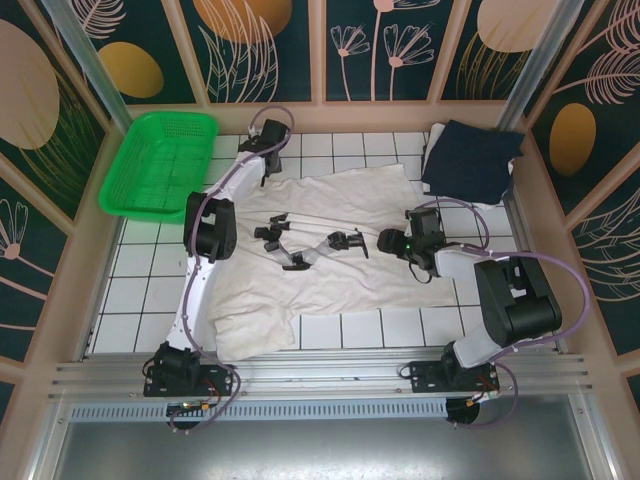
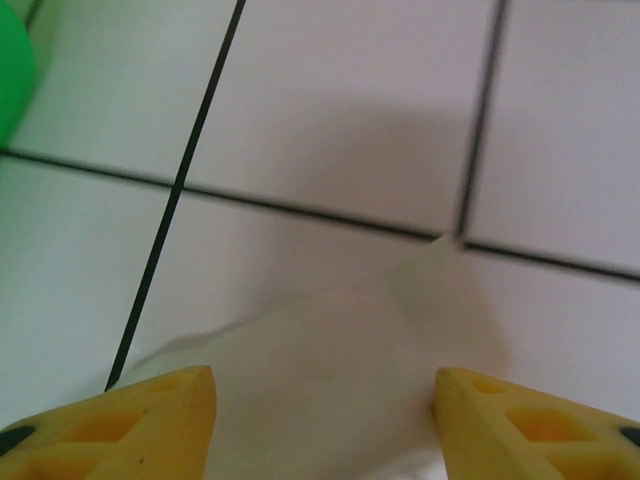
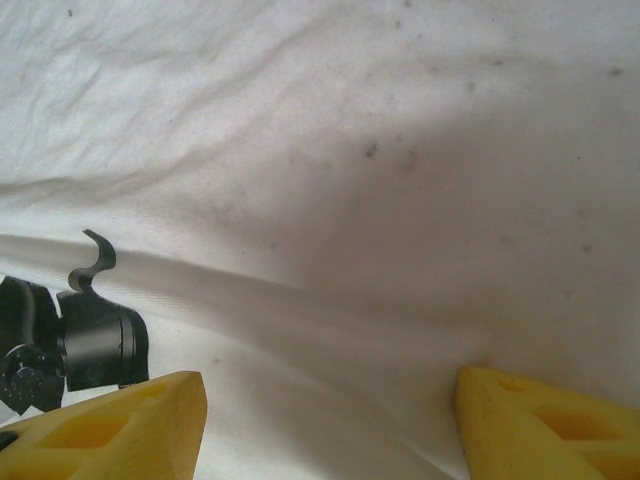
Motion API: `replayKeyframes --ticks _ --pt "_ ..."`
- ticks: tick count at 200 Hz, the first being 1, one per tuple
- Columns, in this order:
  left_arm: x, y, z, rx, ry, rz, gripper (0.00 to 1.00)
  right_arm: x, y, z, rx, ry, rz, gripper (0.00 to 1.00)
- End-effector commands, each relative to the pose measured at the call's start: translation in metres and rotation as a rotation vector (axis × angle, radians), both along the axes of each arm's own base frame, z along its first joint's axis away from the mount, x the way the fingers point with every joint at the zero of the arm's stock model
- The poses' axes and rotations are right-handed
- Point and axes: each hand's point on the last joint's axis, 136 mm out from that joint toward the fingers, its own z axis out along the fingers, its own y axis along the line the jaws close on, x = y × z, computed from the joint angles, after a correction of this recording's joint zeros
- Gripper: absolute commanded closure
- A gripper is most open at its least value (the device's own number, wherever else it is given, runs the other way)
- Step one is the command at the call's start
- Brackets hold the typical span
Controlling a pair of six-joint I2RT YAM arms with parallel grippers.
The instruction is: Fold and stack the t-shirts
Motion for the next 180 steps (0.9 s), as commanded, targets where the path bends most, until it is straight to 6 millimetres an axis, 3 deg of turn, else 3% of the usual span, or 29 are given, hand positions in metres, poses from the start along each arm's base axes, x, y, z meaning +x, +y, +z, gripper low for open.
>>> replayKeyframes --ticks 1,27,58,80,110,129,139,149,164,180 --pt "-0.003 0.019 0.004 0.042 0.014 0.018 0.44 0.0 0.003 0.007 -0.006 -0.022 0.018 0.33" --pt "-0.003 0.016 -0.006 0.022 0.033 -0.019 0.46 0.0 0.004 0.011 0.009 -0.031 0.021 0.33" --pt "-0.002 0.022 0.001 0.05 0.027 -0.016 0.83 -0.001 0.005 0.01 0.013 -0.028 0.022 0.33" --pt "0.006 0.016 0.044 0.012 -0.05 -0.037 1.0 -0.002 0.005 0.01 0.015 -0.028 0.018 0.33" --pt "0.005 -0.024 0.123 -0.206 -0.236 -0.192 1.0 -0.002 0.008 0.012 0.029 -0.031 0.023 0.33" --pt "-0.017 -0.022 0.147 -0.283 -0.361 -0.218 1.0 -0.002 0.011 0.013 0.034 -0.035 0.029 0.33" --pt "-0.027 -0.014 0.145 -0.322 -0.404 -0.208 1.0 -0.003 0.012 0.012 0.036 -0.034 0.035 0.33" --pt "-0.03 -0.001 0.133 -0.321 -0.405 -0.163 0.85 -0.003 0.013 0.01 0.038 -0.031 0.039 0.33" --pt "-0.028 0.026 0.097 -0.249 -0.317 -0.05 0.77 -0.002 0.015 0.008 0.036 -0.024 0.047 0.33" --pt "-0.025 0.047 0.062 -0.17 -0.201 0.053 0.42 -0.003 0.015 0.008 0.032 -0.022 0.049 0.33"
